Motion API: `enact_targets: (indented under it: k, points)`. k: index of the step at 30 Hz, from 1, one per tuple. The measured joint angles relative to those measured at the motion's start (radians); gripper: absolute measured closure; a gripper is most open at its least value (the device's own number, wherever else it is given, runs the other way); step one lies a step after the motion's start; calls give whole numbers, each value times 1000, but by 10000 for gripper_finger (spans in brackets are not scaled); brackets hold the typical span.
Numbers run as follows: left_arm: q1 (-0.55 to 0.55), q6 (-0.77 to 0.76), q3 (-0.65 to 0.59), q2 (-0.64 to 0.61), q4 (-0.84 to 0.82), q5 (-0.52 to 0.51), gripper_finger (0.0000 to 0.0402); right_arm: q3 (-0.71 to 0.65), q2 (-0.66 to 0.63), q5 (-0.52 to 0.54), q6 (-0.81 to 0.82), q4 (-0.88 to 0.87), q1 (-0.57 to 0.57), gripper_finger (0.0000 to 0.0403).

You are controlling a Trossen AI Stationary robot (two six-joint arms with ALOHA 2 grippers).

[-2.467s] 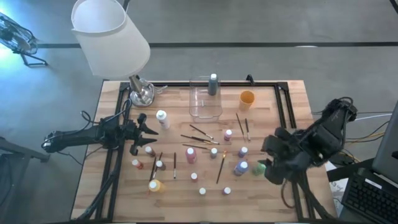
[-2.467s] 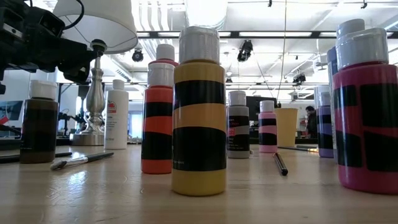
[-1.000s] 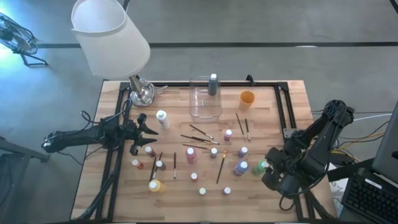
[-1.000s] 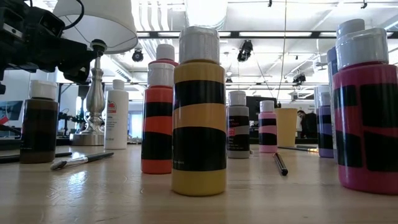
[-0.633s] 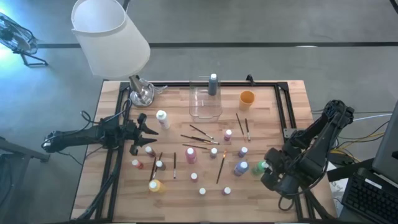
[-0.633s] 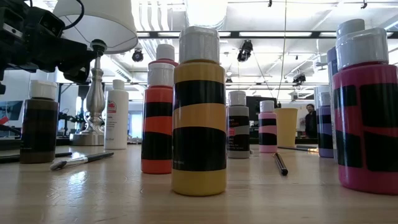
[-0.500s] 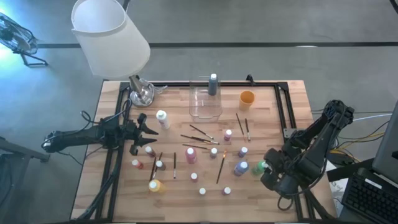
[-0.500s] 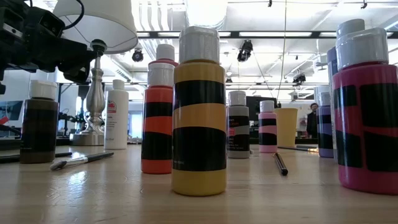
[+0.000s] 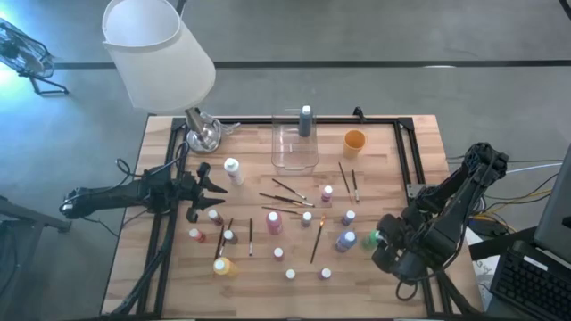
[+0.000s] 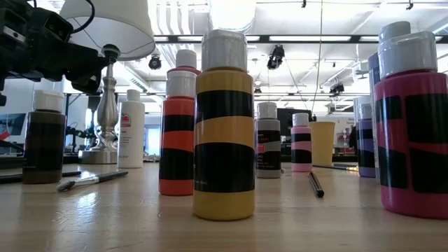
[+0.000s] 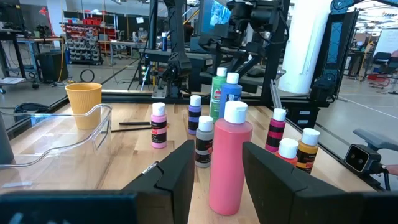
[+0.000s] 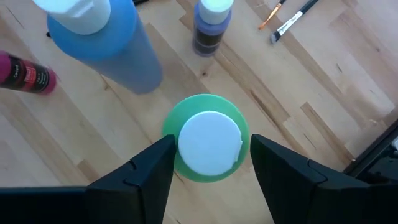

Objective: Pick & Place Paint Supplies
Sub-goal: Put the big green paint bottle into the bin

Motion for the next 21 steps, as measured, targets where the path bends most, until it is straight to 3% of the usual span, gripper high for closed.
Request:
enact_targets:
  k: [12, 21]
  points:
    - [0, 0, 0, 0, 0, 0, 262, 9, -2, 18, -3, 4, -3, 180]
    - [0, 0, 0, 0, 0, 0, 262, 9, -2, 39, -7, 3, -2, 224]
